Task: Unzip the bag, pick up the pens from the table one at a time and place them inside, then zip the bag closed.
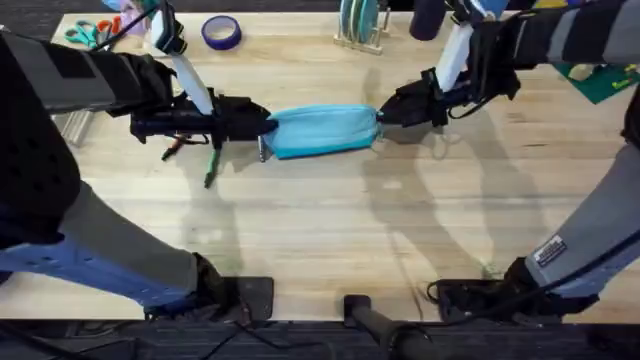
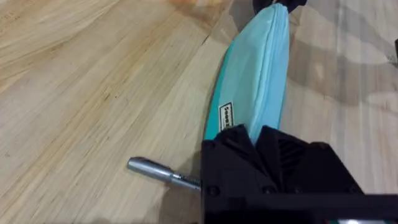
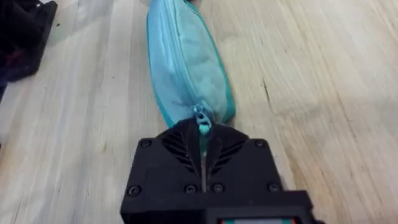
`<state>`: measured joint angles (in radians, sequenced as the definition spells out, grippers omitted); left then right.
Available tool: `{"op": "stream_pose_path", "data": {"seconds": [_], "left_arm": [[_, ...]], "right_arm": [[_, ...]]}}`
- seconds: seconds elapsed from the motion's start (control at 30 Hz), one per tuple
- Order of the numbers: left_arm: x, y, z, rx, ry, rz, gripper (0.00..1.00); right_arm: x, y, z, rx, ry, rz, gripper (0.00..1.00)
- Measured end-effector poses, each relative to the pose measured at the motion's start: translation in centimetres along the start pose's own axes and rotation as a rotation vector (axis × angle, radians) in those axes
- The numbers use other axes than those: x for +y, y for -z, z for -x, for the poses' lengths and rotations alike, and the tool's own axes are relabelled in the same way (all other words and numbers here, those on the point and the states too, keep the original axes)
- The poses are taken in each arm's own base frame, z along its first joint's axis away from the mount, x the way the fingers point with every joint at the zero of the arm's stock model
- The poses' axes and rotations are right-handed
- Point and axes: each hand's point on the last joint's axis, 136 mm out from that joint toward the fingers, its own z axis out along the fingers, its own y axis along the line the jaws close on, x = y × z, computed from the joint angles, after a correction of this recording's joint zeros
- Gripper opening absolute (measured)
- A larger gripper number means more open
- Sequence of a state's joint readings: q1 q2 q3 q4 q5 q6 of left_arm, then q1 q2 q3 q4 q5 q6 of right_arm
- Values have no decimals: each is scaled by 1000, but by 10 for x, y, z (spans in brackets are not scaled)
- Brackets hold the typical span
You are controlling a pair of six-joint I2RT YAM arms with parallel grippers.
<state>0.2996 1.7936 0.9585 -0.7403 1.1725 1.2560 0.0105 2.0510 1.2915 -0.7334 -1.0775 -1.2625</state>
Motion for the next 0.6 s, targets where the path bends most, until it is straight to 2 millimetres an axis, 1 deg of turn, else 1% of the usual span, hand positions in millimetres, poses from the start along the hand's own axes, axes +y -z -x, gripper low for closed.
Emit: {"op": "stream_pose_path", "data": {"seconds": [0.47, 0.6], "left_arm": [[0, 0, 0, 2, 0, 1, 43], [0, 0, 0, 2, 0, 1, 43]], "right_arm": [[0, 1, 0, 0, -47, -2, 31], [-1, 4, 1, 27, -74, -21, 31]]}}
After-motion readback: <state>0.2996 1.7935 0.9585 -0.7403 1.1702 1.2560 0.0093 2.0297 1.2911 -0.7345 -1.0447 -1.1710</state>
